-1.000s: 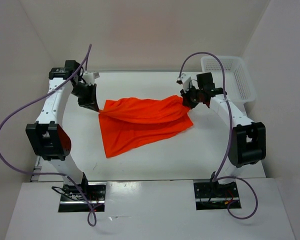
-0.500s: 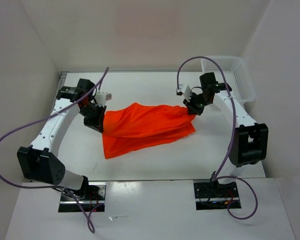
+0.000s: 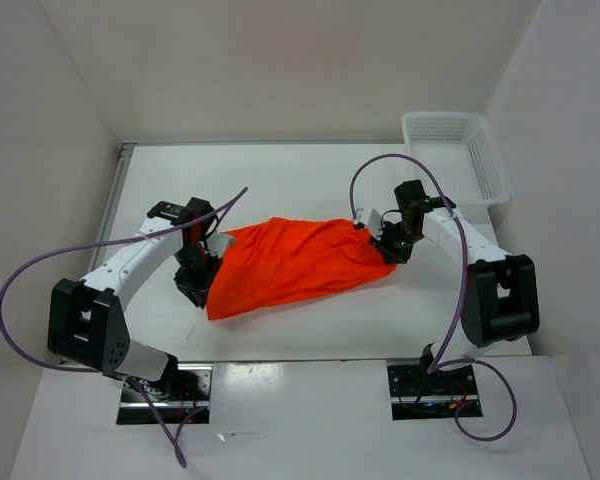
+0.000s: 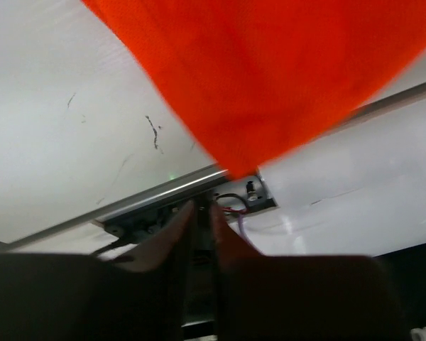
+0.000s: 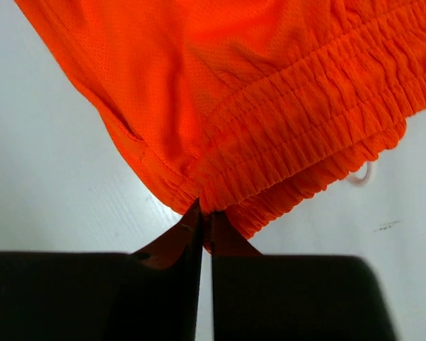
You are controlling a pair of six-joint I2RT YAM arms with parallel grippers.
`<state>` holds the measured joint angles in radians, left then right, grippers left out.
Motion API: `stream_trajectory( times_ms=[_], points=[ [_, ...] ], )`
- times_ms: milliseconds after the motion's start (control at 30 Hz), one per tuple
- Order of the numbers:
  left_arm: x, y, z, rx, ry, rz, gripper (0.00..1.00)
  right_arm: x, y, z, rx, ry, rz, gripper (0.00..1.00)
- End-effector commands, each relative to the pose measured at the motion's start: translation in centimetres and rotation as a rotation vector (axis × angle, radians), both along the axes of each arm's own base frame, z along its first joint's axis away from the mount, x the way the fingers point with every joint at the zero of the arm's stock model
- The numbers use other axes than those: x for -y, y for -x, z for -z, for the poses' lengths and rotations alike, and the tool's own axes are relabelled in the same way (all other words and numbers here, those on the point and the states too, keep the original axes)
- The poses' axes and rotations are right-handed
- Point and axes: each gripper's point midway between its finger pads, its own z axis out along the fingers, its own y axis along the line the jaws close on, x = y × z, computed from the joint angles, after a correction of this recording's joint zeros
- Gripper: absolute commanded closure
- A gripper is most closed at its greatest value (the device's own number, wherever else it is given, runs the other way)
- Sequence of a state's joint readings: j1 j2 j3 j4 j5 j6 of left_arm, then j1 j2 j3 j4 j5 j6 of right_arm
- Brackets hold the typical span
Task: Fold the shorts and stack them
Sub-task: Fold the shorts
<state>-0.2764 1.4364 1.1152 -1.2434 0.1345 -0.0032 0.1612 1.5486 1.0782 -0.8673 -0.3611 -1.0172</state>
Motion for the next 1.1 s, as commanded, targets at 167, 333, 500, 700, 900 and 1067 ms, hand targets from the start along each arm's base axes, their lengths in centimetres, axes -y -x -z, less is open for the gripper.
stream_trajectory(
  times_ms=[167, 333, 500, 700, 900, 1067],
  points=[
    [0.9, -0.8, -0.6, 0.030, 0.022, 0.027, 0.48, 0.4, -3.9, -3.1, 0.220, 0.024, 0.062, 0.46],
    [-3.8, -14.0, -2.3, 0.443, 0.007, -0.207, 0.51, -1.4, -3.7, -5.6, 0.227, -0.090, 0.077, 0.42],
    [-3.7, -21.8, -2.2, 0.566, 0.065, -0.232, 0.49, -2.2, -3.5, -6.6, 0.225, -0.152, 0.119, 0.41],
    [-1.5, -26.4, 0.0, 0.580, 0.137, -0.196, 0.45, -2.2, -4.2, -5.1, 0.217, -0.155, 0.179, 0.41],
    [0.2, -24.7, 3.9, 0.453, 0.172, -0.169, 0.44, -2.1, -5.0, -3.8, 0.203, -0.149, 0.218, 0.41],
    [0.1, -24.8, 6.2, 0.429, 0.159, -0.172, 0.43, -1.4, -5.6, -2.6, 0.205, -0.106, 0.239, 0.41]
  ],
)
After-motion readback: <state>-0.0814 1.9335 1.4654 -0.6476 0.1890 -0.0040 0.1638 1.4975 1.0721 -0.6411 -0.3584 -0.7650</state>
